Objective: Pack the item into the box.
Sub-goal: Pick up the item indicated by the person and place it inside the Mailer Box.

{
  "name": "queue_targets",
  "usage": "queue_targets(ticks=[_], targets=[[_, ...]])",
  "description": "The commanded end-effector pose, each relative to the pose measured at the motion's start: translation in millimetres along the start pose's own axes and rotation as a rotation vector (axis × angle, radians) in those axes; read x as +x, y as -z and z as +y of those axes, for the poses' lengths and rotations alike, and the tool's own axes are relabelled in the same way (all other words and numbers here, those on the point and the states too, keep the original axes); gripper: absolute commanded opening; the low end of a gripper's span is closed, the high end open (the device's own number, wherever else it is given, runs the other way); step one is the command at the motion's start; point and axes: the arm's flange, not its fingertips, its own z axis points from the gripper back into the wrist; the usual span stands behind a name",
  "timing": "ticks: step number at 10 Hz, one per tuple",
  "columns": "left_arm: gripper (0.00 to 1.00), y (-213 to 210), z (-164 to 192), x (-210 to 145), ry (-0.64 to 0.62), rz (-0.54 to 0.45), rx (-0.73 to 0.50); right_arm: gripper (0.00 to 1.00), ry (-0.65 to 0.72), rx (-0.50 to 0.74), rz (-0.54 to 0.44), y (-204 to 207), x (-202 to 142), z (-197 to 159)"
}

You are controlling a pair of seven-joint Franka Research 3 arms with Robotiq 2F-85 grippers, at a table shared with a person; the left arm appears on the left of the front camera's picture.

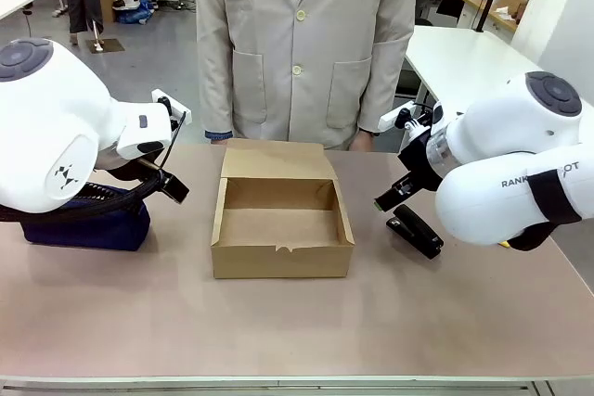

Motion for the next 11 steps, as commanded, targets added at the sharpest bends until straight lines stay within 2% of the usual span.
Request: queue_targets(ticks=[1,5,6,7,8,9,10,11], targets=[[1.00,-0.1,0.0,0.0,0.000,0.000,0.000,1.00,0.001,0.000,0.000,0.0,0.0,-0.1],[1.00,0.0,0.0,0.0,0.000,0.000,0.000,1.00,0.000,0.000,0.000,0.0,0.0,0.0],[1.00,-48.8,-0.8,-0.3,-0.020,0.063,0.049,1.00,-0.021,-0.049,-0.053,-46.6,14.3,5.3],[1.00,-111.2,-8.0,-9.0,-0.036,-0.070,0.027,1.00,-0.021,-0.169,-0.081,-104.0,19.1,13.0],[1.00,-168.6,-19.4,-24.1,-0.020,-0.208,0.090,1.00,-0.048,-0.228,-0.152,-159.7,15.7,28.5],[1.00,-205.4,-28.7,-41.7,0.001,-0.331,0.125,1.00,-0.063,-0.304,-0.210,-195.7,7.8,44.0],[1.00,-216.4,-39.3,-48.7,-0.001,-0.402,0.135,1.00,-0.077,-0.374,-0.208,-208.2,-2.9,55.7],[1.00,-159.7,0.4,37.9,-0.005,-0.219,0.084,1.00,-0.067,-0.216,-0.178,-150.6,40.2,10.0]])
